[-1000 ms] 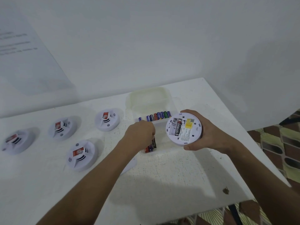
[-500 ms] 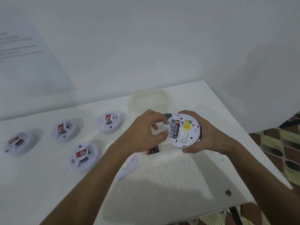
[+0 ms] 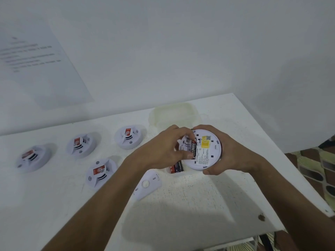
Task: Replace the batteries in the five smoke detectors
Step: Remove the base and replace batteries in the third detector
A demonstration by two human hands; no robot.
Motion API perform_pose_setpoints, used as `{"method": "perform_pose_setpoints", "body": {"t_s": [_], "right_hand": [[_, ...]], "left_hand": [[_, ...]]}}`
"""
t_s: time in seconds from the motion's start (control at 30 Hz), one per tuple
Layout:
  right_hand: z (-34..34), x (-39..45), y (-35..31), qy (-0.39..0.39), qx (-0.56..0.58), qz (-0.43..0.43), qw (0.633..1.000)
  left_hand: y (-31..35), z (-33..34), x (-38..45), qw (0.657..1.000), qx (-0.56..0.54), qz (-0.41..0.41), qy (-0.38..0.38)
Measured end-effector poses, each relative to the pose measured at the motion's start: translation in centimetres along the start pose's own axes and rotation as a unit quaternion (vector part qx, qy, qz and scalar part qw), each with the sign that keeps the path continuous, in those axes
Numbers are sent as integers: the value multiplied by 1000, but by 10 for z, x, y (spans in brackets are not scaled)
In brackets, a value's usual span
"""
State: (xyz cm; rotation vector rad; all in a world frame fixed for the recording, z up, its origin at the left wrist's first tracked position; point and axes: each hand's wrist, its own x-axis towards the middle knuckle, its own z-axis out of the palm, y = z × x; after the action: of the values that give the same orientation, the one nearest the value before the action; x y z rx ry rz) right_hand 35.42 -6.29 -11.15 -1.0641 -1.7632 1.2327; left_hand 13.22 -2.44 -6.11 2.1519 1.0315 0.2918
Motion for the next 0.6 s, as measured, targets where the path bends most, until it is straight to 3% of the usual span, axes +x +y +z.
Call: {"method": "perform_pose_setpoints", "body": {"t_s": [0.6], "right_hand": [[-6, -2, 10, -2, 4, 4, 1000]], "left_hand": [[-4, 22, 9, 1000, -7, -3, 11]]}}
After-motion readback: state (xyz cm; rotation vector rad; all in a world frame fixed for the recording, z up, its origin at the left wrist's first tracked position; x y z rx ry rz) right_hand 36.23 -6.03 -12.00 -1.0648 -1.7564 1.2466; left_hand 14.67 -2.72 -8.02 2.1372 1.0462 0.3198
